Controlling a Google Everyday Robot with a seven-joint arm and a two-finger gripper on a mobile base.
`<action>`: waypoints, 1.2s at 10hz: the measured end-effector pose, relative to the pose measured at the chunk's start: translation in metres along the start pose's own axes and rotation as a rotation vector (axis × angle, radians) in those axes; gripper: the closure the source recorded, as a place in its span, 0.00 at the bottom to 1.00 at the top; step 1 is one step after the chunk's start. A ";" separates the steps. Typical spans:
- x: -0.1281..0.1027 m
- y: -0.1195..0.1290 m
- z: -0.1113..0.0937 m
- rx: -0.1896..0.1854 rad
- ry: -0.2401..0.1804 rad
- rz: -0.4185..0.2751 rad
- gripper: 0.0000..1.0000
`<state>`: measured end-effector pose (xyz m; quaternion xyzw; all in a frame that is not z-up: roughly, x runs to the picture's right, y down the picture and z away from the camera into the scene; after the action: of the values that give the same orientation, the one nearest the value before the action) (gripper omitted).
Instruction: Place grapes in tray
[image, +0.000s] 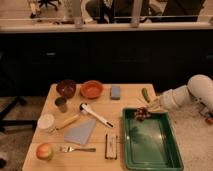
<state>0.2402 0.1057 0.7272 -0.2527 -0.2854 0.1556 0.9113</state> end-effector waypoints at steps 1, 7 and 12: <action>0.005 0.001 0.006 -0.012 -0.010 0.006 1.00; 0.016 0.001 0.029 -0.072 -0.046 0.014 0.99; 0.017 0.002 0.029 -0.074 -0.045 0.015 0.99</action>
<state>0.2358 0.1251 0.7539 -0.2846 -0.3096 0.1575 0.8935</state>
